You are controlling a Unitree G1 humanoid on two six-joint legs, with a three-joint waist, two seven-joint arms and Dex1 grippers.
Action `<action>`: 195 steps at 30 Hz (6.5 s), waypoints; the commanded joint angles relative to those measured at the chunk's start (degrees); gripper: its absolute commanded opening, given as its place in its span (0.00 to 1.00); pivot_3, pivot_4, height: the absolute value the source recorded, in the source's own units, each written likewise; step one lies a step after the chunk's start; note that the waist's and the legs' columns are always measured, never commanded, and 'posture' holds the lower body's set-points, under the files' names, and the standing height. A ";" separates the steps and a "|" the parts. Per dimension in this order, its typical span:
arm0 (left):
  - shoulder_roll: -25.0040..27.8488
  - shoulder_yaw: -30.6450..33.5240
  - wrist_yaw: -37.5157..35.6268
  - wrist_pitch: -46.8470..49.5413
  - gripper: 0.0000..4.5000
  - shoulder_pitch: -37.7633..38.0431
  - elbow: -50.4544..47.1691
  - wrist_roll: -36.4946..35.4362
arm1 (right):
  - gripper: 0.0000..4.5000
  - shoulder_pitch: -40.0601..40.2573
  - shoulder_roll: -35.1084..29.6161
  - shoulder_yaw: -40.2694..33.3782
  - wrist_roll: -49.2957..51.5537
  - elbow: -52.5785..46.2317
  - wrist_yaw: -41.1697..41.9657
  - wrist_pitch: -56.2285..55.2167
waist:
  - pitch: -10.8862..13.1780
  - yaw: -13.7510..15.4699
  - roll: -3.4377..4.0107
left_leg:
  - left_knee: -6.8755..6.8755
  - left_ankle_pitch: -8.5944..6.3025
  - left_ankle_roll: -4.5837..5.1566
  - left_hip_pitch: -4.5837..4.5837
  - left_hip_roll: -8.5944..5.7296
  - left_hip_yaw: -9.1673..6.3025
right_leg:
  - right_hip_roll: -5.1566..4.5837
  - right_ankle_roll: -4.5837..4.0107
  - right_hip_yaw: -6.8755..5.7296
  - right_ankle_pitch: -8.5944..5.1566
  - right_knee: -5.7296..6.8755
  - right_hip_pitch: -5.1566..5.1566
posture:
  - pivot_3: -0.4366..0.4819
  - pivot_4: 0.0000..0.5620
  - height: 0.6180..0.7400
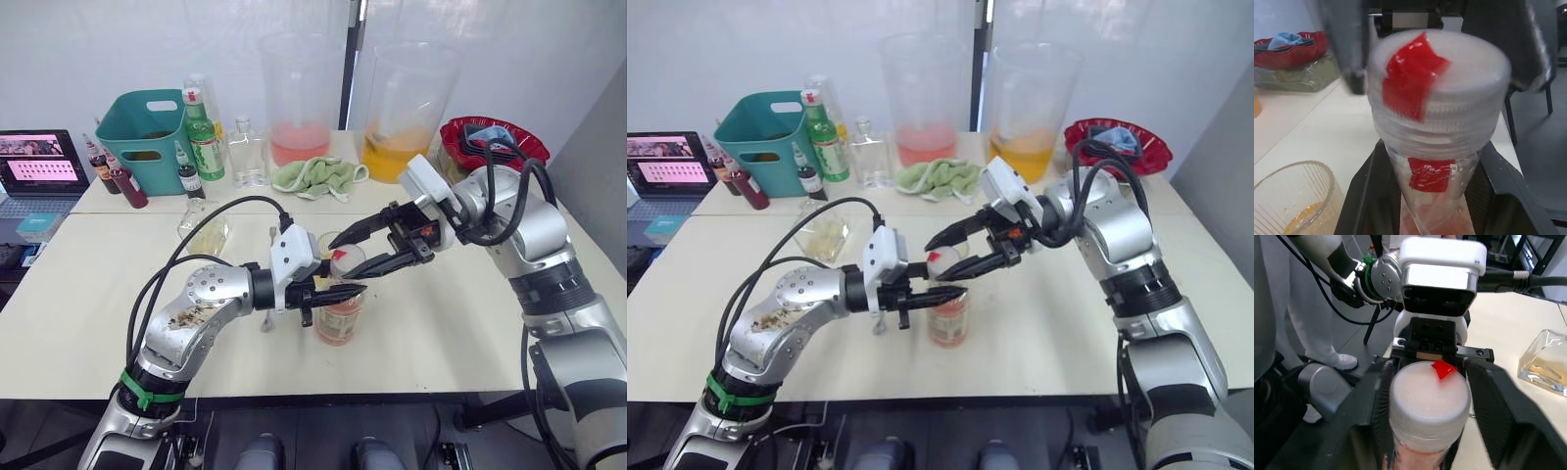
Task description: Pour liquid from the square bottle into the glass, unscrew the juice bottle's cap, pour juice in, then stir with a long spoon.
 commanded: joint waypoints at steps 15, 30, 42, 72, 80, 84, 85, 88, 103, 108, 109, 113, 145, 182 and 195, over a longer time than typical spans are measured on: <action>-1.59 -3.15 -3.23 -0.05 0.28 -3.94 4.81 -0.55 | 0.99 14.94 -4.16 -20.90 12.30 -26.26 -21.32 20.78 | 0.00 1.25 0.00 | 0.00 0.00 0.00 -0.16 -0.05 -0.07 | -0.08 0.00 -0.06 0.00 -0.09 -0.05 | 0.48 0.27 1.00; -3.80 -4.91 -5.77 -2.50 0.28 -4.78 7.39 0.61 | 0.99 30.66 -2.16 -29.85 19.22 -46.95 -54.79 34.23 | 0.00 1.52 -0.01 | 0.01 0.00 0.00 -0.24 -0.13 -0.08 | -0.09 0.02 -0.10 -0.01 -0.16 0.00 | 0.48 0.27 1.00; -4.53 -4.95 -6.80 -4.27 0.28 -5.71 10.49 1.91 | 0.88 32.37 -2.55 -27.71 19.58 -49.33 -57.03 33.58 | 0.00 1.55 -0.01 | 0.01 0.01 0.00 -0.24 -0.22 0.06 | -0.10 0.03 -0.10 -0.02 -0.19 0.00 | 0.48 0.27 1.00; -4.04 -4.63 -6.48 -4.87 0.28 -4.60 10.11 2.79 | 0.58 30.86 -2.42 -26.52 19.26 -47.60 -56.97 32.41 | 0.00 1.51 -0.01 | 0.01 0.01 0.01 -0.23 -0.22 0.03 | -0.09 0.04 -0.10 -0.02 -0.19 0.01 | 0.48 0.27 1.00; -3.76 -4.30 -6.13 -4.22 0.28 -4.61 9.47 2.58 | 0.58 30.35 -2.33 -25.59 18.46 -46.50 -55.92 31.92 | 0.00 1.47 -0.01 | 0.01 0.01 0.01 -0.24 -0.22 0.03 | -0.09 0.04 -0.10 -0.02 -0.20 0.01 | 0.48 0.27 1.00; -3.60 -4.11 -5.95 -3.69 0.28 -4.74 9.11 2.41 | 0.58 30.36 -1.98 -25.41 18.29 -46.22 -55.83 31.32 | 0.00 1.40 -0.01 | 0.01 0.00 0.00 -0.24 -0.21 0.03 | -0.08 0.04 -0.09 -0.02 -0.20 0.01 | 0.48 0.27 1.00; -3.56 -4.04 -5.91 -3.57 0.28 -4.74 9.03 2.37 | 0.58 30.36 -1.90 -25.34 18.27 -46.19 -55.78 31.21 | 0.00 1.36 -0.01 | 0.01 0.01 0.01 -0.24 -0.21 0.03 | -0.08 0.04 -0.09 -0.02 -0.20 0.01 | 0.48 0.27 1.00; -3.46 -3.92 -5.73 -3.22 0.28 -4.69 8.75 2.30 | 0.58 30.34 -1.77 -25.22 18.30 -45.93 -55.48 30.99 | 0.00 1.35 -0.01 | 0.01 0.01 0.01 -0.24 -0.20 0.03 | -0.07 0.04 -0.09 -0.02 -0.20 0.01 | 0.48 0.27 1.00; -2.69 -3.26 -4.97 -2.24 0.28 -4.17 7.62 2.15 | 0.40 29.65 -2.22 -23.72 17.21 -44.39 -51.59 29.43 | 0.00 1.23 -0.01 | 0.01 0.01 0.01 -0.23 -0.18 0.01 | -0.05 0.03 -0.09 -0.02 -0.20 0.00 | 0.48 0.27 1.00; -2.49 -3.23 -4.74 -2.10 0.28 -4.23 7.47 2.25 | 0.40 27.99 -4.37 -20.55 15.06 -40.18 -39.81 25.44 | 0.00 1.19 -0.01 | 0.01 0.01 0.00 -0.21 -0.17 0.06 | -0.04 0.03 -0.09 -0.02 -0.21 0.01 | 0.48 0.27 1.00; -2.45 -3.21 -4.64 -2.07 0.28 -4.27 7.42 2.30 | 0.40 27.12 -5.04 -19.31 13.89 -38.27 -35.82 23.63 | 0.00 1.16 -0.01 | 0.01 0.01 0.00 -0.21 -0.17 0.09 | -0.04 0.03 -0.09 -0.02 -0.21 0.01 | 0.48 0.27 1.00; -2.12 -3.07 -4.22 -2.18 0.28 -4.27 7.30 2.62 | 0.40 22.14 -6.36 -15.05 10.64 -29.86 -22.23 19.14 | 0.00 1.06 0.00 | 0.01 0.00 0.01 -0.18 -0.12 0.36 | 0.00 0.03 -0.09 -0.02 -0.24 0.03 | 0.48 0.27 1.00; -0.51 -1.89 -1.27 -0.12 0.28 -3.33 4.46 1.17 | 0.90 9.63 -6.84 -17.19 6.00 -16.95 -8.15 16.60 | 0.01 0.82 0.00 | 0.01 0.00 0.00 -0.22 -0.04 -0.07 | -0.02 0.02 -0.08 -0.01 -0.13 -0.08 | 0.48 0.27 1.00; -1.52 -2.94 -2.98 -1.35 0.28 -4.83 6.88 1.23 | 0.48 22.70 -2.84 -19.98 6.06 -32.99 -31.91 20.90 | 0.01 1.15 0.00 | 0.01 0.00 0.00 -0.19 -0.11 -0.02 | -0.02 0.02 -0.06 -0.01 -0.16 -0.03 | 0.48 0.27 1.00; -1.45 -3.04 -3.31 -1.63 0.28 -4.74 7.02 1.39 | 0.48 21.49 -2.65 -22.42 10.75 -33.01 -32.41 23.87 | 0.01 1.13 0.00 | 0.01 0.00 0.00 -0.20 -0.11 -0.01 | -0.01 0.02 -0.06 -0.01 -0.16 -0.03 | 0.48 0.27 1.00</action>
